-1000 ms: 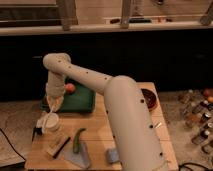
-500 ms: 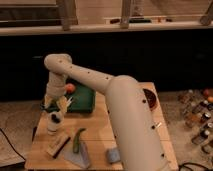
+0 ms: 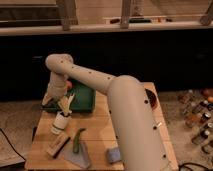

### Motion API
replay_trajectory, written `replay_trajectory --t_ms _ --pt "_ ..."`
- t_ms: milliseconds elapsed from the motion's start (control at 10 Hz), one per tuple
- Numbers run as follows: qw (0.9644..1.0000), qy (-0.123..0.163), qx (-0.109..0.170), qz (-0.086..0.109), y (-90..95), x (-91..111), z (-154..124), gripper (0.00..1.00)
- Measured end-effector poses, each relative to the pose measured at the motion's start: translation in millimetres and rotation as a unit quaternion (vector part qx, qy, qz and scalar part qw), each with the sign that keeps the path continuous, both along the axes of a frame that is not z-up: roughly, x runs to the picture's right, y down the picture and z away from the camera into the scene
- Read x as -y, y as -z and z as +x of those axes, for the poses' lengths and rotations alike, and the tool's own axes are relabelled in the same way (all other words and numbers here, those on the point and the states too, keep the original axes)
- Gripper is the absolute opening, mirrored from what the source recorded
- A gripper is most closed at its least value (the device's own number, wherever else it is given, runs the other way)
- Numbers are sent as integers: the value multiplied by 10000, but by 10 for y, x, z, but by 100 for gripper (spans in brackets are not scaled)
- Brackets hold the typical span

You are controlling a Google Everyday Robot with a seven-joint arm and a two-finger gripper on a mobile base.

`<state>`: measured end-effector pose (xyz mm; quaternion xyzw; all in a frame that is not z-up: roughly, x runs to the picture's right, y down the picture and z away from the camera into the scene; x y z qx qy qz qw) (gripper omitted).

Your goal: Place brush in paper cup

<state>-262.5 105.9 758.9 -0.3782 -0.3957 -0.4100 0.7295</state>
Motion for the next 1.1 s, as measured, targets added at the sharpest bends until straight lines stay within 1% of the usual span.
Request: replay_trajectory --t_ms 500,1100 --pt "10000 -5 21 7 -1 11 -1 80" --pt "9999 -19 119 40 23 4 14 80"
